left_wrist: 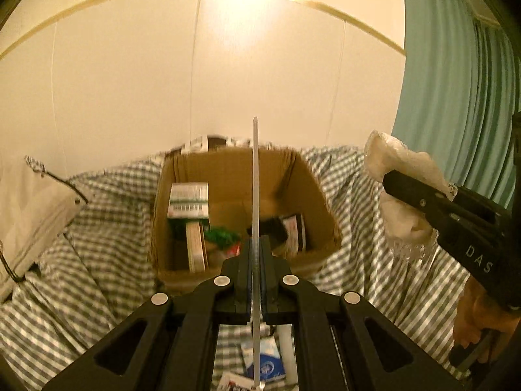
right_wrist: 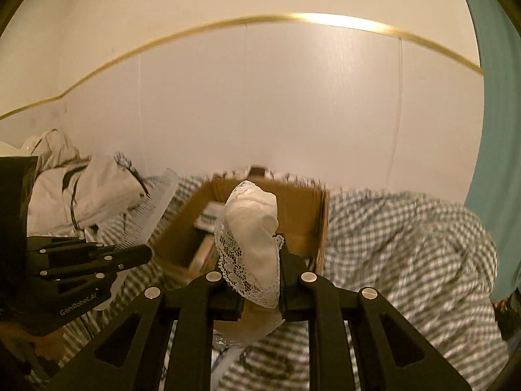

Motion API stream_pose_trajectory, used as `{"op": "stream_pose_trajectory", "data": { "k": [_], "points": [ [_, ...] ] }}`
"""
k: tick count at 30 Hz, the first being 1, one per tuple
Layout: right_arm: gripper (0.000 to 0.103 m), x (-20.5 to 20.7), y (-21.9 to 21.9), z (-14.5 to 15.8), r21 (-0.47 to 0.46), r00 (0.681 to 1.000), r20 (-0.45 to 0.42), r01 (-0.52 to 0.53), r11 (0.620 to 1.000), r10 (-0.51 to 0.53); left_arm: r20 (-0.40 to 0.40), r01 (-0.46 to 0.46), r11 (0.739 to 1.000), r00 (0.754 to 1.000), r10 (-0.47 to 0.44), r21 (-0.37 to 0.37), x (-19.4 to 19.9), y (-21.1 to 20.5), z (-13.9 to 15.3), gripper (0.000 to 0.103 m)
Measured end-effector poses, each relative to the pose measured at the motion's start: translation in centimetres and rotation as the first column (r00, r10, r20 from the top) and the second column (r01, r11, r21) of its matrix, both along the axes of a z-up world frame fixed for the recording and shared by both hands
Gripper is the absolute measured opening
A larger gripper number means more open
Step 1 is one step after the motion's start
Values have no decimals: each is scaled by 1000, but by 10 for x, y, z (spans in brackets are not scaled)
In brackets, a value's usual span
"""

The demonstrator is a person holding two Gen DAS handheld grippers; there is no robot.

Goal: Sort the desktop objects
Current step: 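Carry the clear strip and lace cloth over the cardboard box and release both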

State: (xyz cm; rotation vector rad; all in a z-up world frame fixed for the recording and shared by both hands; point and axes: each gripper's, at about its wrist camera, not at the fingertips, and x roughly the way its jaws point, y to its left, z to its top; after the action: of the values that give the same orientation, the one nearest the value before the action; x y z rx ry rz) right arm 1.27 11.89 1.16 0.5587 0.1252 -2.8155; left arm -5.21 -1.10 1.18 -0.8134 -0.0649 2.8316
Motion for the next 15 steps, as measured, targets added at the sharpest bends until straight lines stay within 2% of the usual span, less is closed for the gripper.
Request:
{"op": "stream_pose_trajectory", "data": {
  "k": [7, 15],
  "points": [
    [14, -8, -1, 26, -12, 997, -80, 17, 1000, -18, -70, -20, 1000, 997, 21, 17, -12, -6, 27, 3],
    [14, -31, -7, 41, -17, 992, -129, 14, 1000, -16, -111, -51, 999, 993, 51, 0, -30, -10, 38, 3]
  ]
}}
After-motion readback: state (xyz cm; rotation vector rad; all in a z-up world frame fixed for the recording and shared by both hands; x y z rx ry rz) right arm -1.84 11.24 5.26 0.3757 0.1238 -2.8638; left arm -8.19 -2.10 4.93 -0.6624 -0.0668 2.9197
